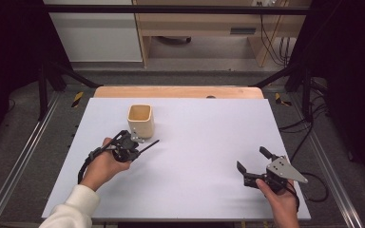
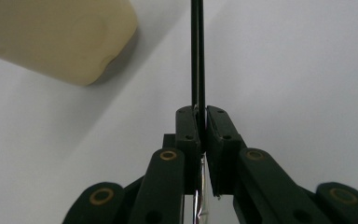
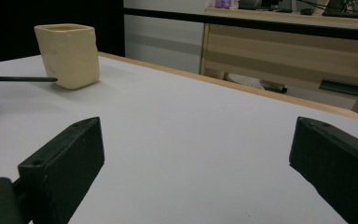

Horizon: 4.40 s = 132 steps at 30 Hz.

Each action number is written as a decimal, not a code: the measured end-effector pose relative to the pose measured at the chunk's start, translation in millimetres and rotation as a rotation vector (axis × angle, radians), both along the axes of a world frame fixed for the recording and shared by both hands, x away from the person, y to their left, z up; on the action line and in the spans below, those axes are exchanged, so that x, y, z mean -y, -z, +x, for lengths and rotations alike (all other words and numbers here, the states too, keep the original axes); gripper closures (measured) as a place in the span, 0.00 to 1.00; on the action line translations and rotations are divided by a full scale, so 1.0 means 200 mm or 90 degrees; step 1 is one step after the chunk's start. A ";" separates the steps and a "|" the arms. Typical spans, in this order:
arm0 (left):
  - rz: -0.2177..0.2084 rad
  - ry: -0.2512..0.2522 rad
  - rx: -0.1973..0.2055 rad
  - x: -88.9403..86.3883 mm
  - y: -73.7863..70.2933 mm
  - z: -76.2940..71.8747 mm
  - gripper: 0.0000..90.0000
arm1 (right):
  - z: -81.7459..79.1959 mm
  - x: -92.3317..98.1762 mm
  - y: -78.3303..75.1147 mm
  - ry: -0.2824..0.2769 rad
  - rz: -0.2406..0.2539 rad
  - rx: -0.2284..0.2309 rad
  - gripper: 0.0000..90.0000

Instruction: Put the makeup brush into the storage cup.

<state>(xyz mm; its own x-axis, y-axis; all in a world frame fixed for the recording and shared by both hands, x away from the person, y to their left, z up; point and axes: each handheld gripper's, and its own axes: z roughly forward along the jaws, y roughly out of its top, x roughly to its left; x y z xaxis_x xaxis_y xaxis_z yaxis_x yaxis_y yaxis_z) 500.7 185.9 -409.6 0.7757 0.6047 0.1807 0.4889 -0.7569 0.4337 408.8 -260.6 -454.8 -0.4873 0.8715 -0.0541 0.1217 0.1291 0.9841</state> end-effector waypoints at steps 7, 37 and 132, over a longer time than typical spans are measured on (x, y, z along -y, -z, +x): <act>-0.004 0.012 0.007 0.04 -0.03 0.00 0.93 | 0.00 -0.02 -0.01 0.006 -0.015 0.011 0.03; 0.009 0.156 0.027 0.37 -0.26 0.08 0.93 | 0.13 -0.60 -0.15 -0.115 -0.295 0.049 0.15; 0.015 0.226 -0.034 0.51 -0.25 0.02 0.93 | 0.26 -0.97 -0.08 -0.242 -0.552 0.141 0.69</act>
<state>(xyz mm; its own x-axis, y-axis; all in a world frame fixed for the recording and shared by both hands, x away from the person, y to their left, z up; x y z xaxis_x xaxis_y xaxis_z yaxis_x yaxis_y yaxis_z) 504.0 84.0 -359.6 0.9455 0.2913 0.1455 0.2144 -0.8933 0.3951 461.5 -66.7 -438.6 -0.6295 0.2720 -0.7278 -0.2542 0.8131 0.5237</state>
